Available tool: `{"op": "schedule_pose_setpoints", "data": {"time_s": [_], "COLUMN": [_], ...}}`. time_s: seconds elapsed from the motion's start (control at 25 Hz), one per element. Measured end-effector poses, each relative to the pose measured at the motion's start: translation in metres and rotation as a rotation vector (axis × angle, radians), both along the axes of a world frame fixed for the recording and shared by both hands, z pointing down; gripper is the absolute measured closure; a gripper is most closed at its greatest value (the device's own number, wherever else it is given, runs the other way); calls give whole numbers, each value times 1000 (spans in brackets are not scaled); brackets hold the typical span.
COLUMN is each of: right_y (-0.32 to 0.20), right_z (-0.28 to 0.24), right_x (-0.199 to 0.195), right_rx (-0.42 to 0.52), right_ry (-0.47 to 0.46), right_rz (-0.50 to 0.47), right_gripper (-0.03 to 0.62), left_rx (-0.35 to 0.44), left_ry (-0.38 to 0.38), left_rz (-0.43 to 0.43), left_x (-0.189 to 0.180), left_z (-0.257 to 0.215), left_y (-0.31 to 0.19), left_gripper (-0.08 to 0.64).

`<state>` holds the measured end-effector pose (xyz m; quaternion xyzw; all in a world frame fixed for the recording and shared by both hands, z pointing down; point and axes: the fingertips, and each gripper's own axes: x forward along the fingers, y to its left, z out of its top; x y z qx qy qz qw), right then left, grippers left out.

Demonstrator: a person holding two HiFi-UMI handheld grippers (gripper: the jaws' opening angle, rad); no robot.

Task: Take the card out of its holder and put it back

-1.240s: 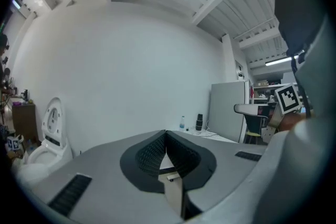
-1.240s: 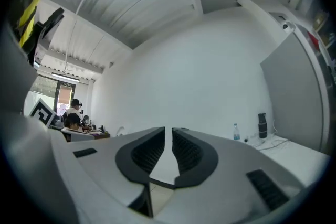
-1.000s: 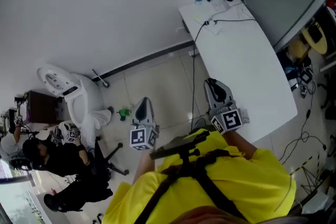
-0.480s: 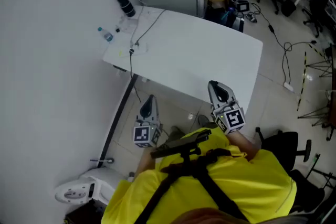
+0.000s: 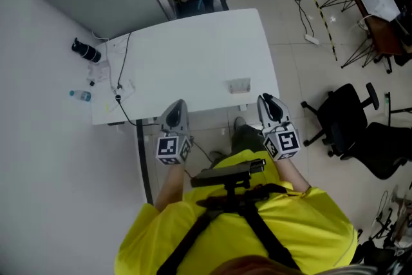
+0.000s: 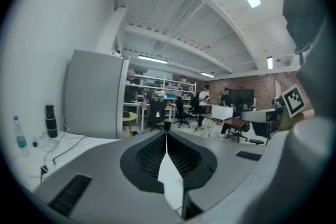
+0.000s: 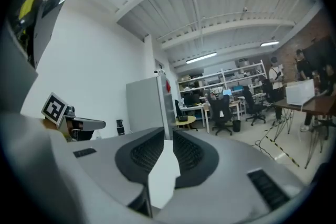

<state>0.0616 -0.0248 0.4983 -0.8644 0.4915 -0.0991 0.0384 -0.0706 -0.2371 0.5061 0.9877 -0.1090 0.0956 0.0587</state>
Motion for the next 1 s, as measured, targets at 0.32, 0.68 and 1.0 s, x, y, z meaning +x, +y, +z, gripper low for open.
{"op": "schedule_pose_setpoints", "data": {"time_s": [0.32,0.68,1.0], "right_y": [37,-23,-51], "right_z": [54,157,229], "right_x": [73,110,109], "right_rx": [-101,-135,-261], "right_ry": [0,-112,-148], "right_rz": [-13,-565,-804], "right_gripper": [439,439,439], "left_rx": [-5,-35,-41], "left_ry": [-56,-79,-91], "left_rz": [61,51,46], "left_x": [59,136,169], "left_z": [27,75,117], "left_y": [19,14,21], "left_gripper": [558,558,558]}}
